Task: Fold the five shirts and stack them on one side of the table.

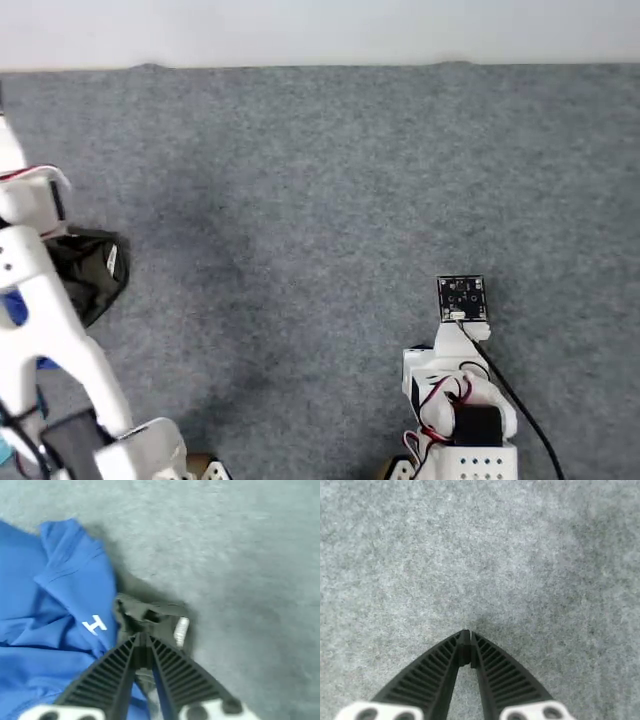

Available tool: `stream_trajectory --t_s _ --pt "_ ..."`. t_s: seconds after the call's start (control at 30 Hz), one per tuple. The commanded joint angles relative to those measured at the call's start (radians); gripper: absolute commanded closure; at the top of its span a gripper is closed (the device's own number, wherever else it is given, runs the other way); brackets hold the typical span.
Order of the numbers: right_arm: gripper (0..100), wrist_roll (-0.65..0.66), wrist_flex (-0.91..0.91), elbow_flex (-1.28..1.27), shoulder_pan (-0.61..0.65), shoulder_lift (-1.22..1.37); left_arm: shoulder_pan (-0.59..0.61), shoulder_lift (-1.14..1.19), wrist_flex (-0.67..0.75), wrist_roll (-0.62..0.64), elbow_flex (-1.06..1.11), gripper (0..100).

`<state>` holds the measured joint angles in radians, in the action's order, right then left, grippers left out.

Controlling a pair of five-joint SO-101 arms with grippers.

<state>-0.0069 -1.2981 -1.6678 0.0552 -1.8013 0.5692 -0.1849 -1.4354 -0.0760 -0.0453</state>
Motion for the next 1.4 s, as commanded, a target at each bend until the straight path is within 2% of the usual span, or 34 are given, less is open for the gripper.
stream_trajectory --t_s 0.0,0.33,0.4,0.47,0.57,0.67,0.8,1.07,1.37 --pt "98.7 -0.003 -0.007 -0.015 0.001 -0.01 0.063 0.117 0.075 -0.081 -0.018 100" --pt "98.7 -0.003 -0.007 -0.015 0.001 -0.01 0.095 0.269 0.081 -0.358 -0.131 99" --pt "98.7 -0.003 -0.007 -0.015 0.001 -0.01 0.098 0.292 0.08 -0.396 -0.154 96" --pt "98.7 -0.003 -0.007 -0.015 0.001 -0.01 0.107 0.316 0.075 -0.422 -0.16 89" --pt "98.7 -0.003 -0.007 -0.015 0.001 -0.01 0.127 0.35 0.08 -0.431 -0.16 77" --pt "98.7 -0.003 -0.007 -0.015 0.001 -0.01 0.137 0.377 0.081 -0.443 -0.162 74" --pt "98.7 -0.003 -0.007 -0.015 0.001 -0.01 0.137 0.413 0.091 -0.506 -0.162 74" --pt "98.7 -0.003 -0.007 -0.015 0.001 -0.01 0.135 0.491 0.255 -0.508 -0.162 74" --pt "98.7 -0.003 -0.007 -0.015 0.001 -0.01 0.114 0.609 0.361 -0.508 -0.162 75"
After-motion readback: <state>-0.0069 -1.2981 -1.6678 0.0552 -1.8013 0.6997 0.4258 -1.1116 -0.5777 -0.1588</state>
